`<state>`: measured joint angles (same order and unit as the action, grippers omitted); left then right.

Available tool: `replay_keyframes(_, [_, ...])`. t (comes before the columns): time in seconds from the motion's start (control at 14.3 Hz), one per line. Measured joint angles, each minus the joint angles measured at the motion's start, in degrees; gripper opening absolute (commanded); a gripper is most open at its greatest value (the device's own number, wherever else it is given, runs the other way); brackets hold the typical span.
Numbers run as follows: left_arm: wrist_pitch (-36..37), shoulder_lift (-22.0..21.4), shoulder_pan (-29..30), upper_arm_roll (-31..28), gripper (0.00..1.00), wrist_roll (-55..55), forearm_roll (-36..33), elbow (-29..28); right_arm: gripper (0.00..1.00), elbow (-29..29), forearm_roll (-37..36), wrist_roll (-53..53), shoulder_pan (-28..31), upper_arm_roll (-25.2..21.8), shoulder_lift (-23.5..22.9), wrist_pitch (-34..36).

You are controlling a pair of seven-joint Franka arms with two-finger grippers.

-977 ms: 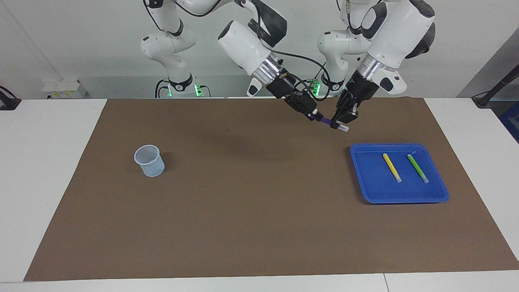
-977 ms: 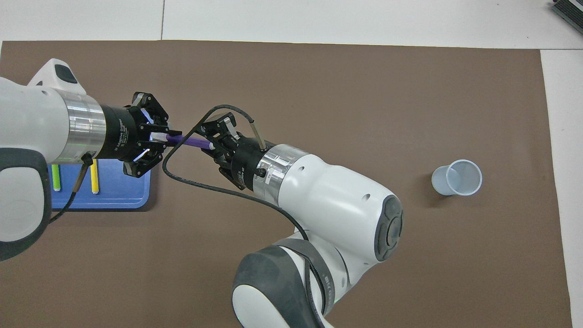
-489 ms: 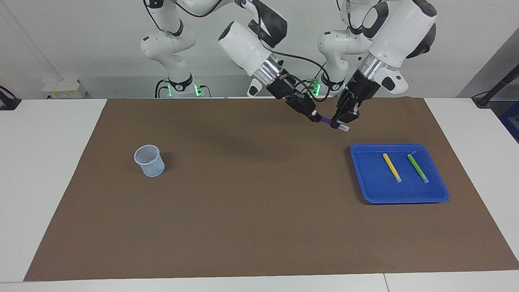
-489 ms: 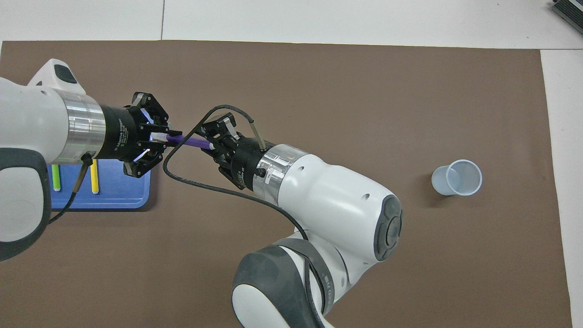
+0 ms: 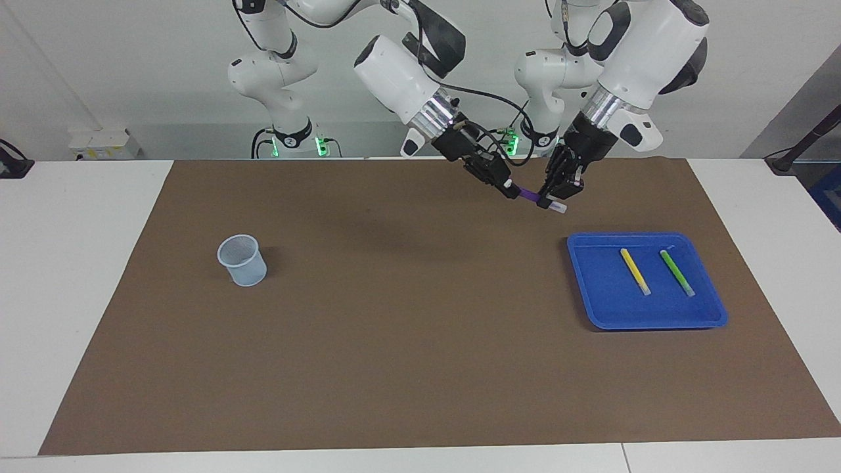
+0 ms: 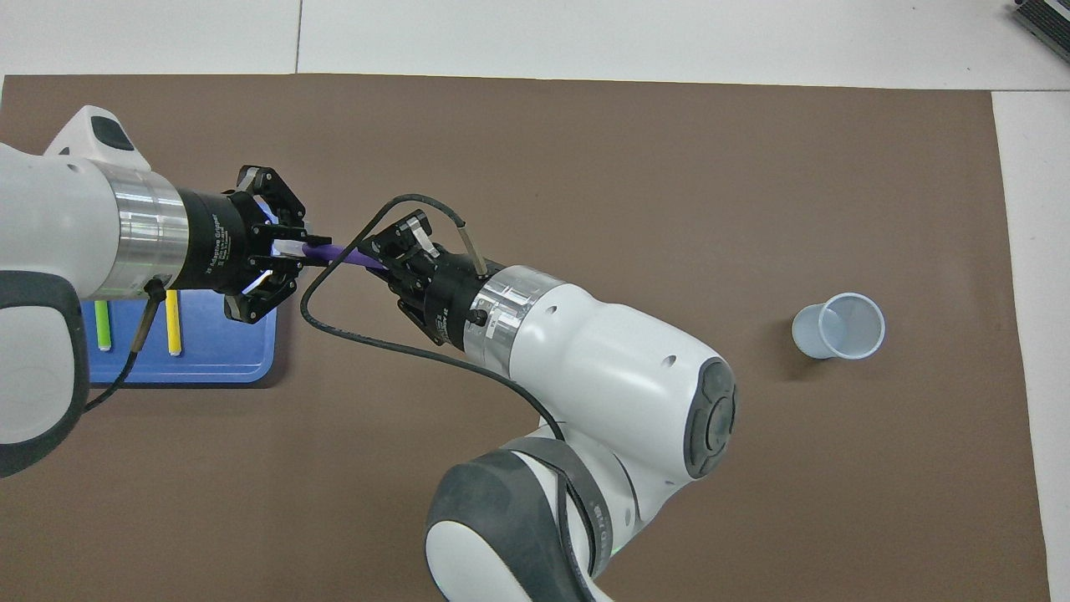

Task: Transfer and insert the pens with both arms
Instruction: 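Grasp the purple pen's free end with the right gripper, then pull the pen away with the right gripper while the left gripper opens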

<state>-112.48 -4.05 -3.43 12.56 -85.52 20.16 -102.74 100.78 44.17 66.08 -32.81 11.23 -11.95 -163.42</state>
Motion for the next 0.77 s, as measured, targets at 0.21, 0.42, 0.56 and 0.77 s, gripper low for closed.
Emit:
replay_keyframes(0.21, [0.0, 0.0, 0.0, 0.0, 0.00, -0.1, 0.0, 0.0, 0.05, 0.0, 0.0, 0.0, 0.0, 0.0, 0.0, 0.0])
replay_keyframes(0.42, [0.0, 0.0, 0.0, 0.0, 0.02, -0.1, 0.0, 0.0, 0.05, 0.0, 0.0, 0.0, 0.0, 0.0, 0.0, 0.0])
replay_keyframes(0.56, [0.0, 0.0, 0.0, 0.0, 0.14, -0.1, 0.0, 0.0, 0.05, 0.0, 0.0, 0.0, 0.0, 0.0, 0.0, 0.0])
replay_keyframes(0.77, [0.0, 0.0, 0.0, 0.0, 0.59, 0.0, 0.0, 0.0, 0.05, 0.0, 0.0, 0.0, 0.0, 0.0, 0.0, 0.0])
